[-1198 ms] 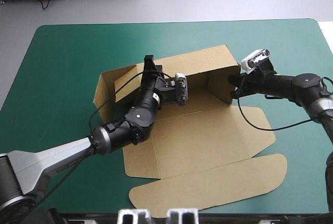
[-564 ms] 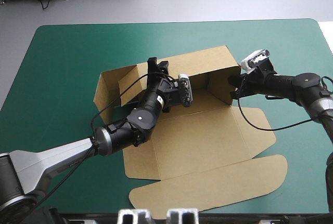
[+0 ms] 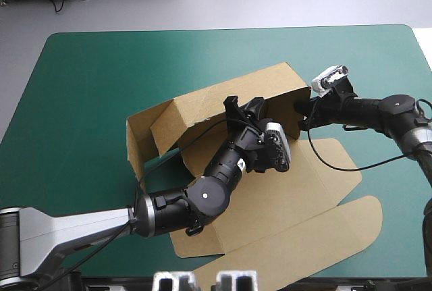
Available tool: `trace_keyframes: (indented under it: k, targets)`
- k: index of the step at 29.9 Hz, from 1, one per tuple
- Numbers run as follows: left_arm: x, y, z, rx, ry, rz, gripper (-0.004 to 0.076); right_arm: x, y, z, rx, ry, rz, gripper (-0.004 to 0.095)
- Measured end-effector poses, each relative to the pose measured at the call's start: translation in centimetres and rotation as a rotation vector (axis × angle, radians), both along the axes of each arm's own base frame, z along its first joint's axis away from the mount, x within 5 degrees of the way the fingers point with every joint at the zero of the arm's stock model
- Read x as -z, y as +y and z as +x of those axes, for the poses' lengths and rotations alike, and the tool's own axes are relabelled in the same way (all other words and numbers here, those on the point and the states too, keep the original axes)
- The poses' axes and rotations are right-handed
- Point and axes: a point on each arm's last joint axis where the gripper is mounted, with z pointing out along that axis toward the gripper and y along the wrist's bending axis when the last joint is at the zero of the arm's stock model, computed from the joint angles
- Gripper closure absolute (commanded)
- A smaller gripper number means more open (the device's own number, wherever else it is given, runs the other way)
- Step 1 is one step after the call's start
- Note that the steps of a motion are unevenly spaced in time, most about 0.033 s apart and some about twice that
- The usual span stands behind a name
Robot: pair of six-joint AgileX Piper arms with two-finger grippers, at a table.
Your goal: Fold the box
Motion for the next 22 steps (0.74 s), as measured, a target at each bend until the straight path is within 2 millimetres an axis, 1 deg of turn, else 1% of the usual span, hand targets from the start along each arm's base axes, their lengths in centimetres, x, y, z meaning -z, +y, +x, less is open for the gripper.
trace_keyframes:
  k: [3, 6, 9, 11, 12, 16, 18, 22]
  targets:
    - [-1.7, -0.3, -1.2, 0.025, 0.0, -0.074, 0.0565, 0.0, 0.0, 0.0, 0.004, 0.003, 0.002, 0.0915]
    - [-4.1, -0.1, -1.7, 0.031, -0.004, -0.173, 0.0737, 0.0, 0.0, 0.0, 0.006, 0.006, 0.001, 0.0915]
    - [-6.7, 0.5, -1.3, 0.002, 0.002, -0.275, 0.072, 0.0, 0.0, 0.0, 0.014, 0.016, 0.005, 0.0915]
    - [-8.2, 1.3, -0.2, -0.041, 0.036, -0.34, 0.072, 0.0, -0.1, 0.0, 0.023, 0.022, 0.009, 0.0915]
    - [-8.6, 1.7, 0.5, -0.064, 0.055, -0.362, 0.072, 0.0, -0.1, 0.0, 0.025, 0.025, 0.009, 0.0914]
    - [-10.1, 4.4, 4.0, -0.165, 0.167, -0.458, 0.072, -0.4, -0.1, -0.3, 0.033, 0.03, 0.004, 0.0913]
    - [-11.0, 6.0, 5.8, -0.227, 0.212, -0.507, 0.072, -0.7, -0.2, -0.6, 0.044, 0.033, -0.004, 0.0913]
    - [-12.9, 9.5, 8.7, -0.334, 0.27, -0.589, 0.072, -1.2, -0.4, -1.1, 0.06, 0.045, -0.032, 0.0913]
